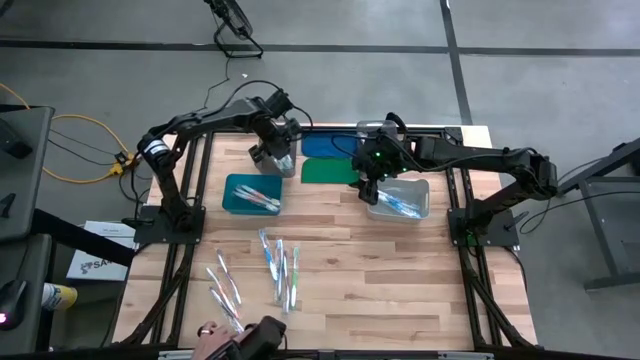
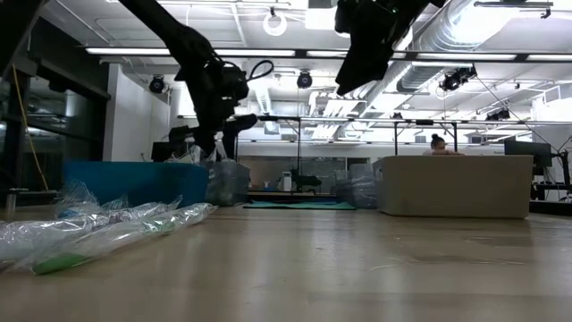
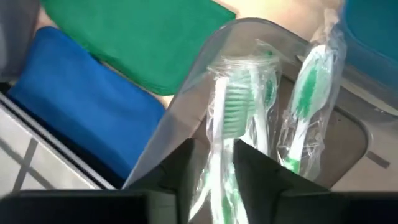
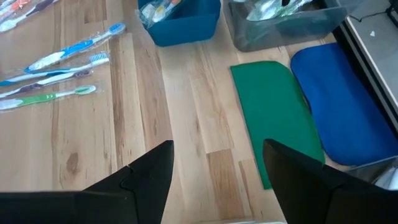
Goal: Pick & Place Toothbrushes
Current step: Adjust the green toothbrush in the left black bin, then put the violet toothbrush into the right black bin
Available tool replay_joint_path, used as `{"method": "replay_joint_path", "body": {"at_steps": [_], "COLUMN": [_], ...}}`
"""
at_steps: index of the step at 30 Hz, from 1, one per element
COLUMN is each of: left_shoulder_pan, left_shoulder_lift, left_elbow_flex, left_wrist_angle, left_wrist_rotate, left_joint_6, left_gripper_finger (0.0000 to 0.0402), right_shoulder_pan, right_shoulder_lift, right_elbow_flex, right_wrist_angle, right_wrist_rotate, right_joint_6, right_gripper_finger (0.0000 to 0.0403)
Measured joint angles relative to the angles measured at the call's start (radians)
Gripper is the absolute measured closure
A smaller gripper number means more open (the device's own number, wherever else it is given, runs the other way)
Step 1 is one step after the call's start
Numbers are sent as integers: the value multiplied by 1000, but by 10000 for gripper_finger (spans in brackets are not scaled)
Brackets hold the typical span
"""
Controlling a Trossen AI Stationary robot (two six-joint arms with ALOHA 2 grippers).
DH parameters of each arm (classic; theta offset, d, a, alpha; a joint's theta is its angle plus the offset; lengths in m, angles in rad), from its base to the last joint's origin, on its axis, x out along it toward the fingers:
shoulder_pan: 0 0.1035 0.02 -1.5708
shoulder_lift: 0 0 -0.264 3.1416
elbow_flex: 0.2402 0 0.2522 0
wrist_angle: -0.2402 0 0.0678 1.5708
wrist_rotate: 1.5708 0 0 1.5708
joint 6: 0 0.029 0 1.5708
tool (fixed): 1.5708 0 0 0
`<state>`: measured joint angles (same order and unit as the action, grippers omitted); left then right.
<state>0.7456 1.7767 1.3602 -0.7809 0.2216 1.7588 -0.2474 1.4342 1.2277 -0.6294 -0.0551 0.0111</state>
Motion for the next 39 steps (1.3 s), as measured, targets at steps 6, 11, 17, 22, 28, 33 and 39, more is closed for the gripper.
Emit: {"method": "replay_joint_path", "body": {"at_steps": [6,11,17,22,28,33,39], "left_shoulder_pan": [0,0,0,-25,-131,-236,-346], "left_shoulder_lift": [-49,-97,-170,-231,-298,-356,-473], "left_elbow_flex": [0,0,0,0,-1,-7,-132], "left_wrist_angle": [-15,-63,-143,-256,-355,-419,-396], "left_wrist_rotate": [-30,-31,-31,-37,-82,-98,-102], "left_joint_6": [-78,-187,-414,-524,-604,-679,-844], "left_gripper_finger": [245,251,289,317,345,357,358], "right_shoulder_pan": [22,56,106,148,217,289,380], "right_shoulder_lift": [0,0,0,-17,-84,-119,-135], "right_elbow_flex": [0,0,0,0,-1,-1,-47], "right_wrist_angle": [-12,-25,-47,-86,-120,-124,-133], "right_wrist_rotate": [5,22,93,143,212,213,213], "right_joint_6": [15,22,42,84,140,153,153], "right_gripper_finger": [162,162,162,162,162,162,162]}}
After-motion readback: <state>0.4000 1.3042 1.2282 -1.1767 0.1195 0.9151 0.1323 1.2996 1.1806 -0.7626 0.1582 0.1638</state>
